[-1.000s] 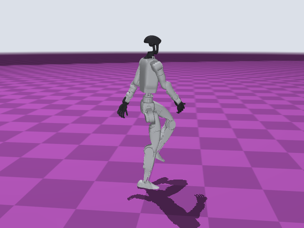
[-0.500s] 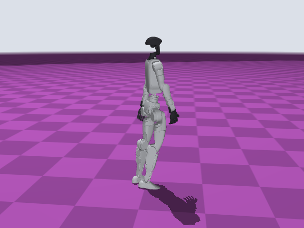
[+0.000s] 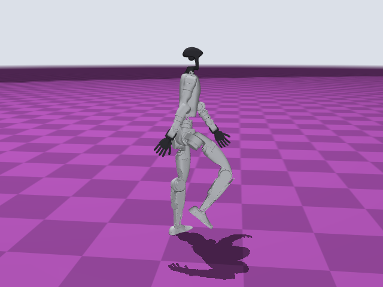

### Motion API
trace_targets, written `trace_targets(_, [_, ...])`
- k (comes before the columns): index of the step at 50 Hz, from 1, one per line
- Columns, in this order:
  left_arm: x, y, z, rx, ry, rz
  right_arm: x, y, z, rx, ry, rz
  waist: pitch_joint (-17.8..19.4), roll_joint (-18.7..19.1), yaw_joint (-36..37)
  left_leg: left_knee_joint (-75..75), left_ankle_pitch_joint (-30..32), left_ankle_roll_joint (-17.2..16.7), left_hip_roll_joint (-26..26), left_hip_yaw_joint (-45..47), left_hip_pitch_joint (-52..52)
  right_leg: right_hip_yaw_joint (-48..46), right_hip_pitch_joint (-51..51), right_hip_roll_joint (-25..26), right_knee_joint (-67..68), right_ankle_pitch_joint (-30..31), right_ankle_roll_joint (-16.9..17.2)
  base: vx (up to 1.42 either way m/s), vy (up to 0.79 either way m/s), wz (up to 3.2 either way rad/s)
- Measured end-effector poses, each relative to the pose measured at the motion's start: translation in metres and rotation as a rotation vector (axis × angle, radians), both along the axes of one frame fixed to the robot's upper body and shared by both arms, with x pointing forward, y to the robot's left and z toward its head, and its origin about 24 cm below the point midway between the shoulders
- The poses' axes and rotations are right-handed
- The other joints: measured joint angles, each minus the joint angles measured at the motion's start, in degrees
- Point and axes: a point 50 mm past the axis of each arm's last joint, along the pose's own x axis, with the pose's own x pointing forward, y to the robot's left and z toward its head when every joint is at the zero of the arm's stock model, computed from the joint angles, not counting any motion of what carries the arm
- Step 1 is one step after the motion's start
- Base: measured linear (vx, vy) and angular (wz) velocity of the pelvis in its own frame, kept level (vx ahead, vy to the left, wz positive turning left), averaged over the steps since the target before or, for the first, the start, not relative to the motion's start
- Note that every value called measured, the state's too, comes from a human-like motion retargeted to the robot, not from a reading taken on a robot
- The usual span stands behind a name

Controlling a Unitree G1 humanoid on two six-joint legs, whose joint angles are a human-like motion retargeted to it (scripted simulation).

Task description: In place motions

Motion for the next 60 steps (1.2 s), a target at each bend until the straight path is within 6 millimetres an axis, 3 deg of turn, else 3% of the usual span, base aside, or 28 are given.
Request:
trace_targets(5, [0.010,0.001,0.008,0.011,-0.051,-0.002,-0.023,-0.004,0.009,-0.066,0.062,-0.058,0.6,-0.4,0.3,0.0,-0.2,0.2,0.0,1.7,1.0,-0.3,1.4,0.4,-0.9,-2.1,-1.5,0.00,0.02,-0.27])
trace_targets(9, [-0.013,0.001,-0.008,0.022,0.039,-0.022,-0.020,0.000,0.007,-0.062,0.046,-0.088,-0.2,-0.7,3.2,-0.4,-0.6,-0.5,0.1,4.4,2.4,-0.8,10.7,3.4,-10.8,-1.1,-0.7,0.03,0.06,-0.54])
trace_targets(15, [-0.087,-0.013,-0.045,-0.041,0.297,-0.037,0.014,0.015,-0.010,0.029,-0.105,-0.061,-2.0,-0.2,7.5,-0.9,-1.2,-1.9,0.1,6.6,4.4,2.1,32.8,14.1,-45.0,3.9,3.8,0.00,0.07,-0.26])
trace_targets(17, [-0.117,-0.016,-0.055,-0.067,0.381,-0.023,0.032,0.019,-0.016,0.085,-0.169,-0.006,-3.0,-1.0,7.1,-0.8,-1.5,-2.4,-1.3,5.8,4.8,-0.7,40.6,15.1,-59.0,-2.8,6.7,-0.02,0.10,0.30])
trace_targets(18, [-0.133,-0.017,-0.059,-0.082,0.424,-0.010,0.039,0.021,-0.018,0.109,-0.190,0.031,-3.8,-1.6,7.5,-0.9,-1.7,-2.7,-2.1,6.2,5.1,-4.2,43.7,15.5,-64.1,-6.8,4.6,0.02,0.13,-0.01])
trace_targets(20, [-0.167,-0.017,-0.065,-0.104,0.517,0.007,0.050,0.023,-0.020,0.143,-0.208,0.108,-5.7,-3.5,8.7,-1.5,-1.9,-3.4,-4.3,6.9,6.4,-5.3,46.1,16.6,-71.9,-5.6,2.5,0.03,0.16,-0.33])
trace_targets(23, [-0.208,-0.013,-0.070,-0.097,0.646,-0.005,0.070,0.026,-0.024,0.153,-0.252,0.184,-8.0,-3.9,13.1,-1.4,-2.1,-4.6,-4.1,8.7,5.5,-3.3,46.3,15.9,-75.7,-2.9,4.6,-0.16,0.15,-0.44])
trace_targets(25, [-0.228,-0.006,-0.070,-0.072,0.697,0.019,0.088,0.027,-0.026,0.142,-0.300,0.234,-8.2,-3.9,13.6,-0.6,-2.5,-5.3,-3.4,8.8,4.9,-3.6,45.1,16.5,-75.2,-3.4,3.0,-0.22,0.07,-0.03])
trace_targets(31, [-0.280,0.015,-0.067,-0.022,0.813,0.083,0.145,0.037,-0.028,0.130,-0.409,0.292,-5.3,-2.4,9.9,9.2,-3.2,-5.5,-0.1,6.3,2.3,-6.9,47.3,16.7,-73.8,-4.9,2.9,-0.19,0.10,0.49])
trace_targets(35, [-0.315,0.021,-0.061,-0.019,0.889,0.126,0.192,0.066,-0.025,0.187,-0.544,0.218,-5.0,-5.2,11.5,35.0,10.2,-4.6,4.3,7.1,-10.0,-7.5,47.9,13.7,-73.7,-5.4,3.4,-0.07,0.11,0.21])
trace_targets(37, [-0.329,0.026,-0.058,-0.017,0.922,0.137,0.230,0.084,-0.018,0.229,-0.655,0.161,-3.0,-6.5,15.5,51.7,12.3,-0.9,6.8,6.5,-19.0,-5.9,48.2,13.5,-73.5,-5.3,2.9,-0.23,0.04,-0.57])
trace_targets(43, [-0.378,0.010,-0.041,-0.113,1.126,0.172,0.352,0.127,0.038,0.340,-1.076,0.226,1.8,-10.4,29.0,88.5,1.6,0.9,11.9,7.1,-45.7,1.2,46.0,12.5,-72.2,-4.2,-0.5,-0.20,0.04,-1.01])
trace_targets(46, [-0.404,0.006,-0.030,-0.149,1.209,0.189,0.394,0.145,0.073,0.407,-1.252,0.354,2.7,-12.4,32.7,93.9,0.0,-0.1,12.6,8.1,-53.8,4.4,44.0,10.7,-70.7,-3.8,-1.1,-0.10,-0.11,-0.78])
trace_targets(49, [-0.419,0.007,-0.023,-0.136,1.269,0.207,0.420,0.152,0.100,0.391,-1.371,0.476,3.2,-12.9,33.3,93.0,-0.5,0.0,13.2,8.5,-55.3,4.6,43.7,10.3,-69.6,-4.4,-1.6,-0.01,-0.03,-0.02])
trace_targets(52, [-0.420,0.013,-0.022,-0.128,1.277,0.218,0.426,0.153,0.107,0.335,-1.415,0.530,2.4,-12.1,32.4,87.1,0.0,0.5,13.0,7.4,-50.6,2.9,45.0,10.9,-70.0,-4.9,-1.4,0.12,-0.02,0.42])
trace_targets(55, [-0.407,0.020,-0.028,-0.117,1.222,0.229,0.416,0.153,0.095,0.320,-1.382,0.510,1.2,-11.4,30.3,76.2,2.5,-1.2,10.5,6.1,-41.0,0.7,46.8,11.3,-71.0,-5.3,-0.8,0.16,-0.02,0.58])
trace_targets(60, [-0.375,0.024,-0.042,-0.089,1.099,0.286,0.362,0.146,0.048,0.365,-1.160,0.442,-2.3,-11.0,26.4,45.5,7.8,-5.5,2.9,5.3,-18.9,-1.9,48.1,11.3,-71.8,-6.2,0.9,0.22,-0.09,0.46])
